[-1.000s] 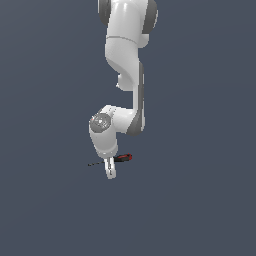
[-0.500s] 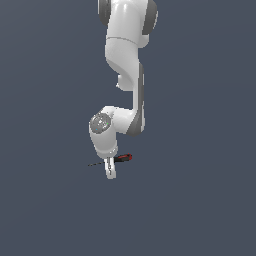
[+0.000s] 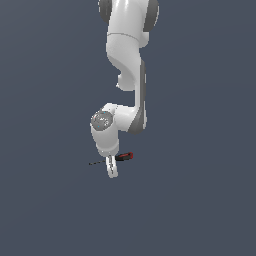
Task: Pick up the object and move it to a goal position.
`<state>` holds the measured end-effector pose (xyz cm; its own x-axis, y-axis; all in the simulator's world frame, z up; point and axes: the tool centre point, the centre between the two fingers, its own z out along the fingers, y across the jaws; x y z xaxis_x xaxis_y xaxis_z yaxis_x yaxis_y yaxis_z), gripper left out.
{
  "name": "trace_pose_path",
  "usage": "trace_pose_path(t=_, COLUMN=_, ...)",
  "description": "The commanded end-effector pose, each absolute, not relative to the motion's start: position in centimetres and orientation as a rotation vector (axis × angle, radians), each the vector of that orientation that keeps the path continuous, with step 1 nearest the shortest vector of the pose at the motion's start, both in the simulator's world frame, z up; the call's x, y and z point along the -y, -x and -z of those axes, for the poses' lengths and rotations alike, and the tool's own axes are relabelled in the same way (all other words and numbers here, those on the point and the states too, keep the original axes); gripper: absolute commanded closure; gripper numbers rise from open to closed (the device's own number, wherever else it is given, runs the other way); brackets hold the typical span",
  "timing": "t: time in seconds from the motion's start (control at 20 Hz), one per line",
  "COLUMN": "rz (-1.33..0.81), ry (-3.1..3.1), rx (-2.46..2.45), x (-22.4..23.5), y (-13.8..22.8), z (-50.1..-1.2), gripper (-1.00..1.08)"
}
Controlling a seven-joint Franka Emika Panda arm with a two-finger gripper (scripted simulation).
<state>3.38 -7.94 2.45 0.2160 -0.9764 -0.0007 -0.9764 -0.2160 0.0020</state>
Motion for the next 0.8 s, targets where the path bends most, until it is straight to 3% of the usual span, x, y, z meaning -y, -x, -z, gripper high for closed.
trace_pose_path(t=0.0, rz=0.001, ry=-2.451, rx=1.966, x=7.3, y=-3.3, z=-3.4, gripper=1.08)
trace_pose_path(t=0.75, rz=0.003, ry=-2.450, rx=1.968, x=-1.1, y=-0.9, z=-15.8, gripper=1.08)
